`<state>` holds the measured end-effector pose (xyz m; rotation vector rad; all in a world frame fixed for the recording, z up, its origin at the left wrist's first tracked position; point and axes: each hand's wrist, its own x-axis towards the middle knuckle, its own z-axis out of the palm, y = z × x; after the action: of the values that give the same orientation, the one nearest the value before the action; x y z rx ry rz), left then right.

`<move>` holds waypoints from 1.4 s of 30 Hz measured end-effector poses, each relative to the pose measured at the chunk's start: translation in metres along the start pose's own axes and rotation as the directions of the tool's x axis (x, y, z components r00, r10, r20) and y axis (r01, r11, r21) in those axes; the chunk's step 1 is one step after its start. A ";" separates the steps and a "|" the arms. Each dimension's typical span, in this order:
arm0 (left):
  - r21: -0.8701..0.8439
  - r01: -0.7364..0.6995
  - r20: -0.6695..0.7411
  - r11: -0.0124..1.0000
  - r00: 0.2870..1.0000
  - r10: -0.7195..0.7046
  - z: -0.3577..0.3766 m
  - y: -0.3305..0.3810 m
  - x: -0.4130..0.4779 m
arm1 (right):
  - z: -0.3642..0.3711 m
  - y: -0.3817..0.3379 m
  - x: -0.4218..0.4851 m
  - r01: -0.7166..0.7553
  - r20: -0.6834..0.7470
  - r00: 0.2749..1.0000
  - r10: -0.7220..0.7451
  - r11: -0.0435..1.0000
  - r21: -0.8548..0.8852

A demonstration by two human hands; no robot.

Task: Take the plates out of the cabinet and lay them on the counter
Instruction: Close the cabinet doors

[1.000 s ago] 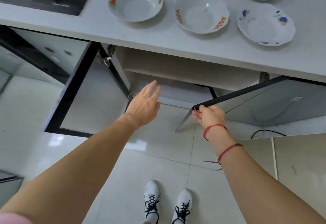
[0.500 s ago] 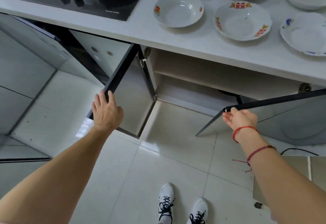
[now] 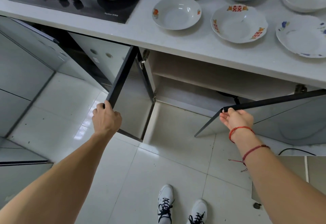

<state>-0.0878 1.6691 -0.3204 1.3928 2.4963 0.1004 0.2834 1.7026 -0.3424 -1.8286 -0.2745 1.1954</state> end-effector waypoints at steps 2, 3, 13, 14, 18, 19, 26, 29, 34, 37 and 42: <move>-0.080 -0.024 0.002 0.997 1.000 0.024 -0.001 0.006 -0.008 | 0.000 -0.001 -0.001 0.001 -0.002 1.000 -0.001 1.000 -0.008; -0.128 -0.027 0.021 0.991 0.999 0.029 -0.002 0.011 -0.013 | -0.001 -0.001 -0.001 0.001 -0.003 1.000 -0.001 1.000 -0.014; -0.553 0.058 0.141 0.831 0.990 0.025 0.027 0.074 -0.053 | -0.008 -0.005 0.000 -0.024 0.015 1.000 0.025 0.998 -0.063; -0.596 0.080 0.161 0.799 0.987 0.021 0.030 0.080 -0.053 | -0.009 -0.005 0.001 -0.028 0.017 0.999 0.029 0.998 -0.062; -0.706 0.162 0.248 0.689 0.968 0.027 0.037 0.106 -0.053 | -0.010 -0.006 0.003 -0.037 0.026 0.999 0.038 0.998 -0.056; -0.716 0.182 0.266 0.674 0.964 0.022 0.039 0.113 -0.052 | -0.009 -0.006 0.003 -0.042 0.029 0.999 0.043 0.998 -0.047; -0.775 0.290 0.348 0.561 0.937 -0.003 0.057 0.166 -0.048 | -0.008 -0.010 0.010 -0.042 0.051 0.998 0.044 0.998 -0.052; -0.800 0.327 0.369 0.503 0.929 -0.016 0.062 0.192 -0.045 | -0.006 -0.012 0.014 -0.036 0.060 0.997 0.038 0.999 -0.033; -0.810 0.426 0.452 0.404 0.891 -0.034 0.073 0.223 -0.031 | 0.004 -0.016 0.024 -0.008 0.071 0.997 0.012 0.998 -0.055; -0.808 0.446 0.475 0.386 0.880 -0.021 0.083 0.239 -0.021 | 0.017 -0.021 0.034 -0.004 0.071 0.997 0.006 1.000 -0.030; -0.829 0.467 0.496 0.309 0.868 0.020 0.094 0.267 -0.009 | 0.032 -0.029 0.050 0.041 0.074 0.997 -0.038 0.998 -0.037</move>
<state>0.1627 1.7969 -0.3566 0.4222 1.6252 0.9300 0.2901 1.7671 -0.3547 -1.8061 -0.3763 1.2388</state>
